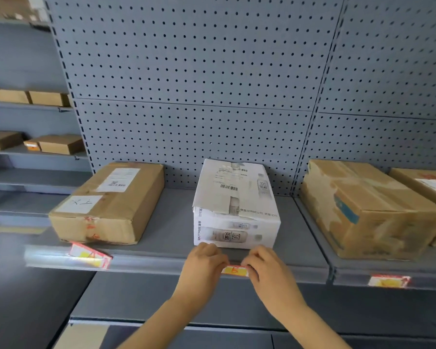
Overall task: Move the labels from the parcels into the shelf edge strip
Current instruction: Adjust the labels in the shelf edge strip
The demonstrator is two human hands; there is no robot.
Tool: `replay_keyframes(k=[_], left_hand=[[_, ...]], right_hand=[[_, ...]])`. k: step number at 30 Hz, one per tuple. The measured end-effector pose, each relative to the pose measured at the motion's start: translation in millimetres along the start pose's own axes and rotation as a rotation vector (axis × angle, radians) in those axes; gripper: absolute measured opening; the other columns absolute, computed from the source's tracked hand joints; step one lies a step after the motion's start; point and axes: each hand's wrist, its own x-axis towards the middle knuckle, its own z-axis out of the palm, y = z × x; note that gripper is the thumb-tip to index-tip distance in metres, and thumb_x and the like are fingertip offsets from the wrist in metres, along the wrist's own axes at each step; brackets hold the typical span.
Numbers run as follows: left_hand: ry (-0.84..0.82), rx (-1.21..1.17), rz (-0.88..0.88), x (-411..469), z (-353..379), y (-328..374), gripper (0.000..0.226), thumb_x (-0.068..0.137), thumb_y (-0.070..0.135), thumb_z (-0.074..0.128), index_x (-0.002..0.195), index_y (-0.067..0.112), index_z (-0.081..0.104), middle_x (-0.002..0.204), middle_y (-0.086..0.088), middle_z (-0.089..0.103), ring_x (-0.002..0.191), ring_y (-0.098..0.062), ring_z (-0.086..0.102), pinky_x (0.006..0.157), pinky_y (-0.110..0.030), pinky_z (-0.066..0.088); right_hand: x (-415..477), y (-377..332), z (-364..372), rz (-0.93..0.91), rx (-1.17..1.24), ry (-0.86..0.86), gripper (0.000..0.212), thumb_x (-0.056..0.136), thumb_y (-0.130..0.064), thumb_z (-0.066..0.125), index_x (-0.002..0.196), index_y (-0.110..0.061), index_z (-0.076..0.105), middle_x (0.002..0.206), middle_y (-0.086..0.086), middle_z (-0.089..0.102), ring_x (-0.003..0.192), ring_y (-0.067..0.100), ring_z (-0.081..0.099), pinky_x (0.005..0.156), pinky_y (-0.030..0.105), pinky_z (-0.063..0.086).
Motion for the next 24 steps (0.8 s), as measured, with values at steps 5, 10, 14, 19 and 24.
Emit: replay_keyframes(k=[5, 10, 14, 19, 24], left_hand=[[0.032, -0.026, -0.056, -3, -2, 0, 0.020, 0.065, 0.006, 0.084, 0.065, 0.024, 0.073, 0.063, 0.002, 0.060, 0.063, -0.023, 0.057, 0.054, -0.032, 0.049], [-0.031, 0.119, -0.043, -9, 0, 1, 0.027, 0.057, 0.009, 0.088, 0.065, 0.030, 0.071, 0.061, 0.010, 0.058, 0.062, -0.016, 0.058, 0.050, -0.026, 0.045], [-0.053, 0.168, -0.043, -11, 1, 4, 0.036, 0.047, 0.006, 0.088, 0.067, 0.030, 0.071, 0.064, 0.011, 0.060, 0.060, -0.015, 0.059, 0.051, -0.023, 0.043], [-0.047, 0.179, 0.007, -25, 7, 1, 0.060, 0.039, -0.006, 0.079, 0.094, 0.019, 0.072, 0.084, 0.003, 0.069, 0.070, -0.019, 0.066, 0.063, -0.022, 0.054], [-0.148, 0.256, 0.019, -31, 10, 9, 0.068, 0.030, -0.005, 0.076, 0.095, 0.013, 0.073, 0.084, 0.000, 0.069, 0.066, -0.018, 0.065, 0.062, -0.021, 0.055]], right_hand=[[3, -4, 1, -0.005, -0.097, -0.035, 0.011, 0.091, -0.014, 0.055, 0.097, -0.018, 0.062, 0.102, -0.004, 0.053, 0.089, 0.015, 0.053, 0.066, 0.028, 0.048], [0, -8, 6, 0.004, -0.168, -0.135, 0.025, 0.089, -0.006, 0.050, 0.107, -0.022, 0.055, 0.108, -0.003, 0.051, 0.099, 0.017, 0.049, 0.073, 0.030, 0.044], [-2, -7, 7, -0.003, -0.179, -0.105, 0.029, 0.087, -0.005, 0.051, 0.109, -0.022, 0.058, 0.109, -0.004, 0.055, 0.102, 0.017, 0.049, 0.076, 0.029, 0.045], [-6, -7, 9, -0.021, -0.133, -0.066, 0.037, 0.084, -0.002, 0.056, 0.116, -0.020, 0.060, 0.111, -0.004, 0.058, 0.103, 0.018, 0.052, 0.081, 0.029, 0.048], [-11, -10, 13, -0.021, -0.134, -0.073, 0.040, 0.082, 0.003, 0.053, 0.116, -0.018, 0.056, 0.114, -0.003, 0.054, 0.103, 0.019, 0.049, 0.078, 0.028, 0.043]])
